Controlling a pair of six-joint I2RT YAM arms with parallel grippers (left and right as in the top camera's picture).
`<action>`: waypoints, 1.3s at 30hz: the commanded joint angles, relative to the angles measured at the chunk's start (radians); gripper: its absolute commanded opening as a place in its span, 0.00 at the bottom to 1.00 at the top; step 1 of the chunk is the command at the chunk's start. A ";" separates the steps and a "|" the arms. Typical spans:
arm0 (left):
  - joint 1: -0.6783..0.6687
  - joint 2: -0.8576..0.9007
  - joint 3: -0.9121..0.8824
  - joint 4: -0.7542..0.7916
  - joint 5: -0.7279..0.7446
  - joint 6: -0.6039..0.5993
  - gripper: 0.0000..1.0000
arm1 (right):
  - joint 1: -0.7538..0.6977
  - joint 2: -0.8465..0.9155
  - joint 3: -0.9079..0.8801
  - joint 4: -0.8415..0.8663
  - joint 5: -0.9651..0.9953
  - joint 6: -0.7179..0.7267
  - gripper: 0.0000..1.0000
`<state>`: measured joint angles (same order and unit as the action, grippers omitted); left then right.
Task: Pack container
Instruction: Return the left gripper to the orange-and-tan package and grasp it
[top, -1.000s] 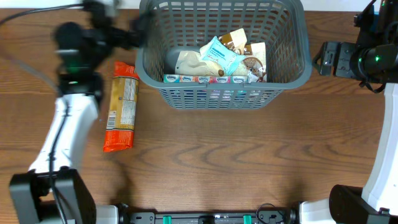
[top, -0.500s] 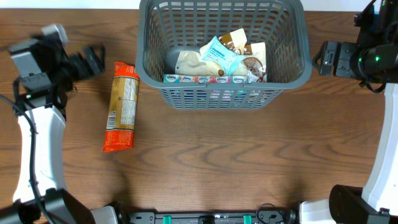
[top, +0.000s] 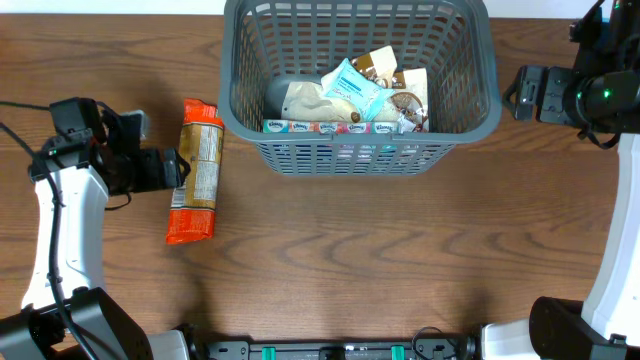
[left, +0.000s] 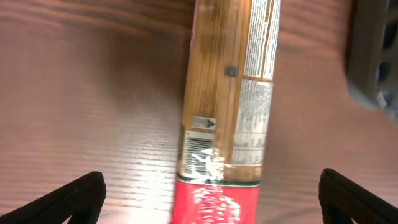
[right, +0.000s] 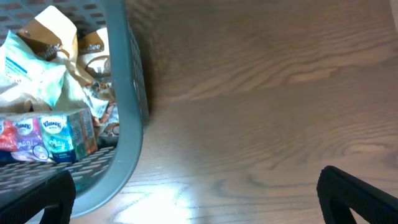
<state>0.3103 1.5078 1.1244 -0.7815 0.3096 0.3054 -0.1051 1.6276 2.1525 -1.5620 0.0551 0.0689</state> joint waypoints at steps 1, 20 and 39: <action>-0.001 0.010 -0.007 0.003 -0.060 0.155 0.99 | 0.008 -0.002 0.010 0.010 -0.003 0.013 0.99; -0.228 0.211 -0.008 0.136 -0.150 0.101 0.99 | 0.008 -0.002 0.010 0.025 -0.003 0.013 0.99; -0.226 0.361 -0.008 0.231 -0.213 -0.014 0.99 | 0.008 -0.002 0.010 -0.014 -0.003 0.013 0.99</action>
<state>0.0795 1.8370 1.1221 -0.5518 0.1116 0.3229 -0.1051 1.6276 2.1525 -1.5730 0.0551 0.0689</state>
